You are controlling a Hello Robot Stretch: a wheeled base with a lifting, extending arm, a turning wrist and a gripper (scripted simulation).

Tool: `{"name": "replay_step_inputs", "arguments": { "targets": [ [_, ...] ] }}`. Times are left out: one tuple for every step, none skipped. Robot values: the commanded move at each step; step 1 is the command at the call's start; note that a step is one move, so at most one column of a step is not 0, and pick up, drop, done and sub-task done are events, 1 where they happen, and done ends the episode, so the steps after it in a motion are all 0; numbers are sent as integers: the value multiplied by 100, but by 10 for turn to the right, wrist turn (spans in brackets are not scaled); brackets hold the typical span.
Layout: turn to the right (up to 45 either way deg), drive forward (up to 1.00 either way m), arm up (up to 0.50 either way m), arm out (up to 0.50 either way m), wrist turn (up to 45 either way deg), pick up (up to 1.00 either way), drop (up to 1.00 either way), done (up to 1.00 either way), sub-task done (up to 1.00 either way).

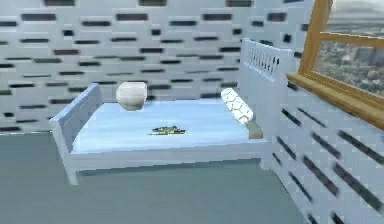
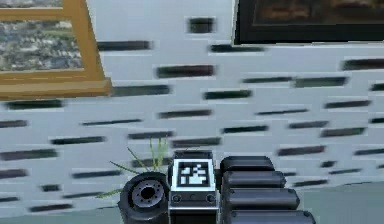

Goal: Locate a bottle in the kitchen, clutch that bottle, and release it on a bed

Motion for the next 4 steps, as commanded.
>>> {"name": "replay_step_inputs", "arguments": {
  "targets": [
    [-30,0,0,0,0,0,0,0,0],
    [0,100,0,0,0,0,0,0,0],
    [-30,0,0,0,0,0,0,0,0],
    [0,25,0,0,0,0,0,0,0]
  ]
}}
